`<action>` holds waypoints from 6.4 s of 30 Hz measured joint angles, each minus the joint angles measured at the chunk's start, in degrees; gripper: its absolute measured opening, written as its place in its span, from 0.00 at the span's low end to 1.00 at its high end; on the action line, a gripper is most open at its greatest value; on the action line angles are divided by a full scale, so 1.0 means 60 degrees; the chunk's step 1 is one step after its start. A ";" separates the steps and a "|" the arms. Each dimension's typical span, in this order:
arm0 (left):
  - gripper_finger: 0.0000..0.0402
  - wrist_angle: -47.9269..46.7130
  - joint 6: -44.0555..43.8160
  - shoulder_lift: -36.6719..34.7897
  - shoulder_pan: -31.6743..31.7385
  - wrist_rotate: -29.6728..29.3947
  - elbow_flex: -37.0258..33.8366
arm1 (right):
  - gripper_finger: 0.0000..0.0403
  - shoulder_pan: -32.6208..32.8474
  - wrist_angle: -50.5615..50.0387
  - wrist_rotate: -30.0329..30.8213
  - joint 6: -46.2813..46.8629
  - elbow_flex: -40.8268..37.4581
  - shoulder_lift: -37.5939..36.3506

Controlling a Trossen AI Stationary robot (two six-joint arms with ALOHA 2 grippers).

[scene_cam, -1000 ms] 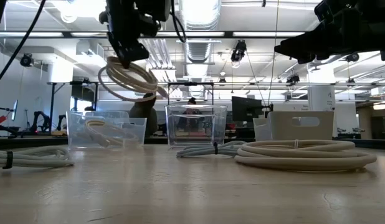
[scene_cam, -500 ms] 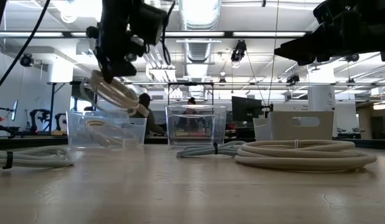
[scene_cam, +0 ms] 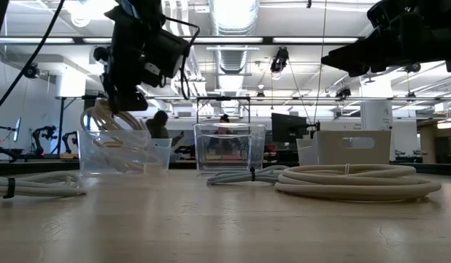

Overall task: Pick & Place USB Port
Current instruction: Put the brown USB cable into the white transparent bin, then put the brown USB cable into the transparent bin

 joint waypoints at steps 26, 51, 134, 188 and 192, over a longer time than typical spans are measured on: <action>0.34 0.2362 0.2018 0.0000 0.0160 0.0647 -0.0994 | 0.50 0.0000 0.0004 0.0000 -0.0004 0.0000 0.0000; 0.54 0.4472 0.4379 0.0000 -0.1787 0.0807 0.1566 | 0.50 0.0003 0.0005 -0.0004 0.0726 0.0000 0.0037; 0.54 1.6158 0.5863 0.0000 -0.3547 0.6087 -0.3075 | 0.04 0.3468 -0.8071 0.3219 0.0540 0.6984 0.7148; 0.54 1.6113 0.5607 0.0000 -0.4448 0.6385 -0.3071 | 0.09 -0.1887 -0.2669 0.6534 -0.3774 1.0867 1.3337; 0.54 1.6110 0.5575 0.0000 -0.4448 0.6385 -0.3071 | 0.14 -0.1880 -0.3254 0.6524 -0.3818 1.1295 1.3590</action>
